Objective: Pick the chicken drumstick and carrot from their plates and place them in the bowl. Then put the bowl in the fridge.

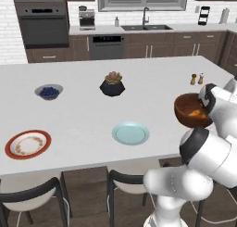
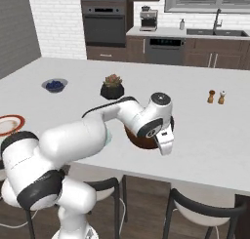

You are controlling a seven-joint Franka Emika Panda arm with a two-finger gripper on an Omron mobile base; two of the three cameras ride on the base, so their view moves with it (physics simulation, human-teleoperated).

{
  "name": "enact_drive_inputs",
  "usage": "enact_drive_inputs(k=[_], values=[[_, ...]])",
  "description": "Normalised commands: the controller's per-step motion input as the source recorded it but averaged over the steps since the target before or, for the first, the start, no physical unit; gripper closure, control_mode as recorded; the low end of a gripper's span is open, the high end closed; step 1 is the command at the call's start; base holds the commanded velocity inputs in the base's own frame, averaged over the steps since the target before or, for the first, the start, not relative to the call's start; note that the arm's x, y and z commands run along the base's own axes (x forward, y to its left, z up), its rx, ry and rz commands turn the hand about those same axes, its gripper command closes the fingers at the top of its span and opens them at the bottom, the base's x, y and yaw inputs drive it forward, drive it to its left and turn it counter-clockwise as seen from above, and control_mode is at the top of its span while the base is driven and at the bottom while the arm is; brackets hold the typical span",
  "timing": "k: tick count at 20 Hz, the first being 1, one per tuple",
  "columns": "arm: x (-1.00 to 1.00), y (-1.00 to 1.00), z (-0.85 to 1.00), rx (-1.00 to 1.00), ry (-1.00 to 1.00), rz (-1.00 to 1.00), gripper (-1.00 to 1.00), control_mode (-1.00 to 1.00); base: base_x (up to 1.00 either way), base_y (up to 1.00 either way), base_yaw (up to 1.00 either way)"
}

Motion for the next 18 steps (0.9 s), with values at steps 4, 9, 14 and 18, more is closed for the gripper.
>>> enact_drive_inputs(k=[4, 9, 14, 18], values=[[-0.23, 0.6, 0.48, 0.0, -0.01, -0.58, 1.0, -1.0, 0.0, 0.0, 0.0], [-0.28, 0.76, 0.36, 0.09, 0.0, -0.41, 1.0, -1.0, 0.0, 0.0, 0.0], [-0.57, 0.37, 0.75, 0.26, -0.05, -0.02, 1.0, -1.0, 0.0, 0.0, 0.0], [-0.46, 0.54, 0.54, 0.21, -0.01, 0.0, 1.0, -1.0, 0.0, 0.0, 0.0]])
